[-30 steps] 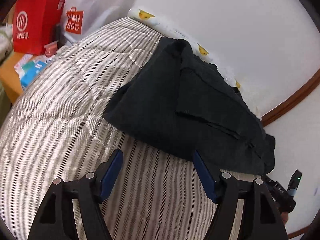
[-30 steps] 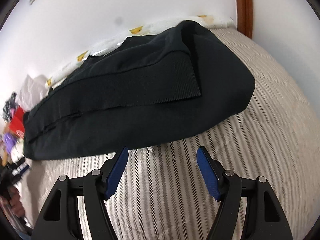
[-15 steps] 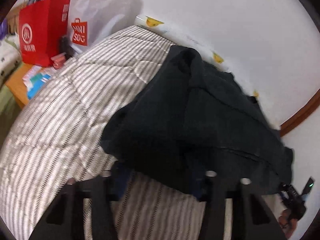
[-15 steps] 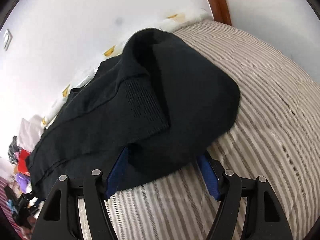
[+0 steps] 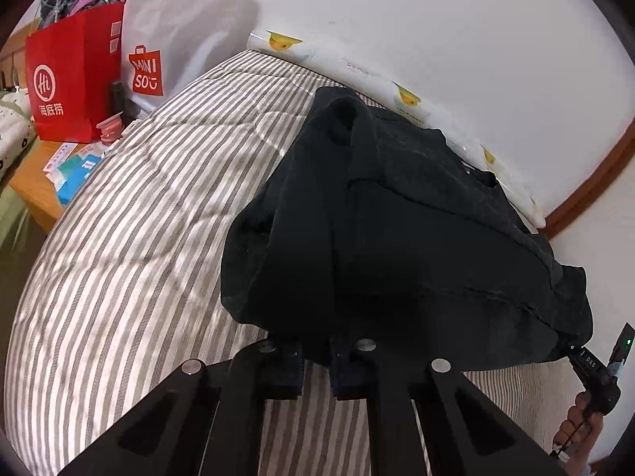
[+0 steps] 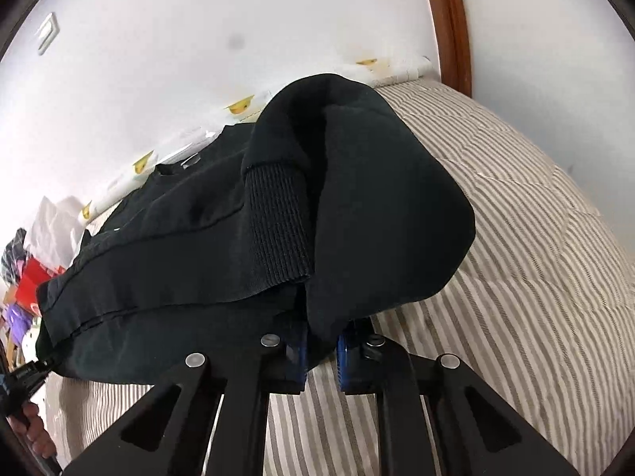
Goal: Fold small clothes
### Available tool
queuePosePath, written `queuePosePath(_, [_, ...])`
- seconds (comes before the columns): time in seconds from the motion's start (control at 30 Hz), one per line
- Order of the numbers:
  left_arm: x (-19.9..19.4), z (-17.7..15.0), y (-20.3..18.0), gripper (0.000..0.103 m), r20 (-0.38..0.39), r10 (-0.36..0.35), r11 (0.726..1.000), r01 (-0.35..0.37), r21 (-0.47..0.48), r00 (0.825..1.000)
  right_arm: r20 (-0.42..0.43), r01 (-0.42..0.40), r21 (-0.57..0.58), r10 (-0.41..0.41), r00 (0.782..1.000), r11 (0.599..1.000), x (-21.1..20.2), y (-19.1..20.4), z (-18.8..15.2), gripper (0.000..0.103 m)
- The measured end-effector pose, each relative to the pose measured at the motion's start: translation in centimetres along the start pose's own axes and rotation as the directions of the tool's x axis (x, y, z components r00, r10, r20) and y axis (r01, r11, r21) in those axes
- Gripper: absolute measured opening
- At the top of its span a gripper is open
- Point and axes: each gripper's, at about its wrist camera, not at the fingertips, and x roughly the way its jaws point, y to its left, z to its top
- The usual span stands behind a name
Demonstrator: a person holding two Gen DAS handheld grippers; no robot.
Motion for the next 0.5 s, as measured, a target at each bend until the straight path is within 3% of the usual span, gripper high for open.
queuePosePath(0.5, [-5.0,-7.1,0.1,0.01,-0.019,0.024,0.997,-0.022,0.077,1.0,-0.016,0.03,-0.082,-0.031,0.999,0.996,-6.6,-1.3,-6.5,0.011])
